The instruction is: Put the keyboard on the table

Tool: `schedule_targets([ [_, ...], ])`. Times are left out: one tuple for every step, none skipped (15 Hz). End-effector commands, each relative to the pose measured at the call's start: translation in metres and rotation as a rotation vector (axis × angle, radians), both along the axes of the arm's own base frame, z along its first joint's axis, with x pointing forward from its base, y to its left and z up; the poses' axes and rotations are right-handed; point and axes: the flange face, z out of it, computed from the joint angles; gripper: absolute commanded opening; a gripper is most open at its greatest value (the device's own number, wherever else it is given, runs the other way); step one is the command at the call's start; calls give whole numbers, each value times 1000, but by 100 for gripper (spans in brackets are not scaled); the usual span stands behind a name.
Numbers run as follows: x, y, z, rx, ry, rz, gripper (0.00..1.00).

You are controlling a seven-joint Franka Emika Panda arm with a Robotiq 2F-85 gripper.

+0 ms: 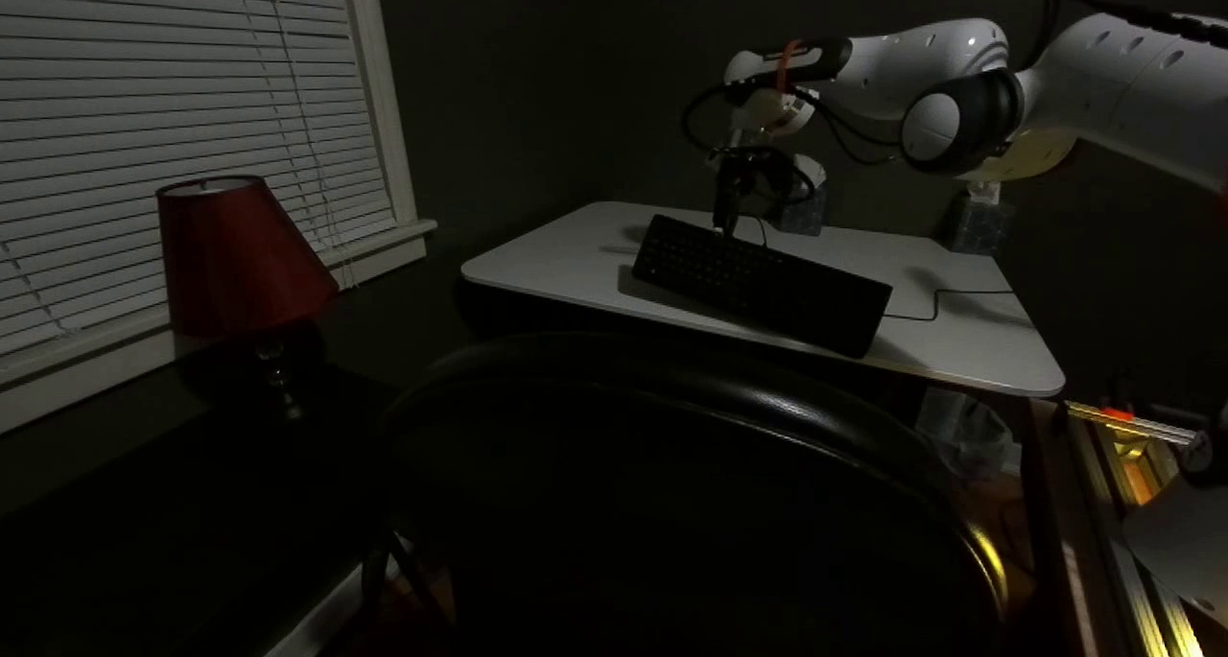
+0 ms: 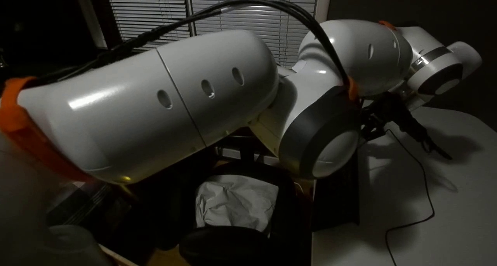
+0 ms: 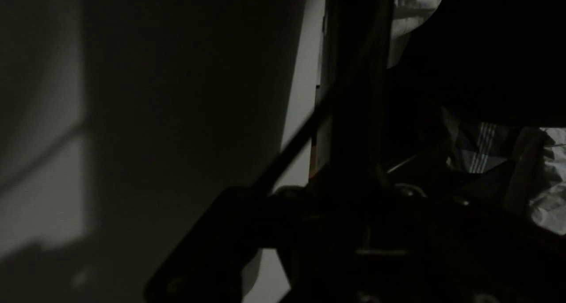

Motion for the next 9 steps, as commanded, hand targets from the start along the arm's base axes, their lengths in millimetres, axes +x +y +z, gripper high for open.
schedule_targets([
  [-7, 1, 36, -10, 50, -6, 5],
  [-8, 4, 44, 6, 58, -10, 5],
  [-9, 6, 52, 17, 66, -9, 5],
  [-9, 8, 58, 27, 72, -13, 5],
  [-10, 11, 65, 37, 78, -13, 5],
  [-11, 13, 71, 43, 96, -20, 5],
  [-13, 14, 77, 41, 109, -23, 5],
  [-14, 14, 83, 34, 119, -27, 5],
  [-17, 13, 87, 28, 131, -33, 5],
])
